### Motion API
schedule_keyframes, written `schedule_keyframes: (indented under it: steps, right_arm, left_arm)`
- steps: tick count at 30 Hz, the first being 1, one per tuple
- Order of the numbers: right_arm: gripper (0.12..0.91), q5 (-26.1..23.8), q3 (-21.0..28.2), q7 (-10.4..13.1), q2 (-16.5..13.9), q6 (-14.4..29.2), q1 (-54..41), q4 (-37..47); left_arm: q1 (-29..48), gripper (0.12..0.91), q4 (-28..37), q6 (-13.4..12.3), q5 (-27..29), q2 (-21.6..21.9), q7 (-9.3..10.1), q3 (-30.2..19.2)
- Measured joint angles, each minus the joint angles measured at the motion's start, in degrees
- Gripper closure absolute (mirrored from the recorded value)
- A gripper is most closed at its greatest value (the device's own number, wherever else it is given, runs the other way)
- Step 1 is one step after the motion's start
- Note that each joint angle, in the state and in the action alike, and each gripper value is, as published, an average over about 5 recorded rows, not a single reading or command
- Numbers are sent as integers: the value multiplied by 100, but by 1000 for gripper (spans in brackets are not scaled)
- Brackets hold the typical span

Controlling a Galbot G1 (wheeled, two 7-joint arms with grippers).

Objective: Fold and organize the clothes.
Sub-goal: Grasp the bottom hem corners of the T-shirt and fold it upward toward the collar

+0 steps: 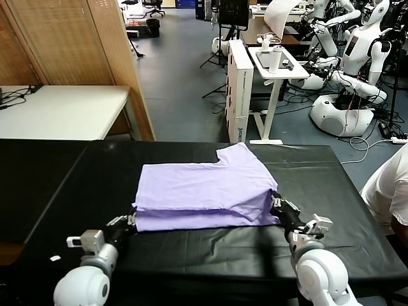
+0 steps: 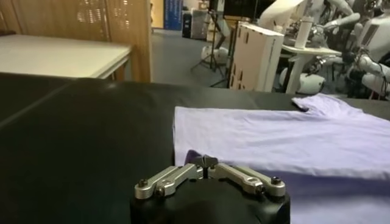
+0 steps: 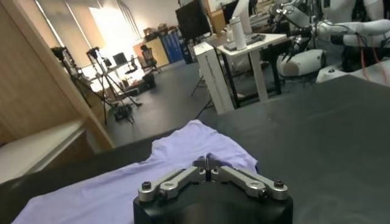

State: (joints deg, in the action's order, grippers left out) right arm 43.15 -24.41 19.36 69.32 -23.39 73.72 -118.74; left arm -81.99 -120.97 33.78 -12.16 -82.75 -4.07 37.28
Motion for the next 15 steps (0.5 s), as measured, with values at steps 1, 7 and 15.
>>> schedule_keyframes:
  steps: [1,7,15]
  right_arm:
    - [885,-3,7,0,5,0,-20,20]
    - [885,-27,28,-4,23,7,-121,145]
    - [885,-61,13,-14,20,9,-227,307]
  left_arm:
    - [22,883,14,1,0,0,1,-1]
    - [156,883,143,17,-20,48,12,-35]
    - [340,883,366,16,-21,125,22,-94]
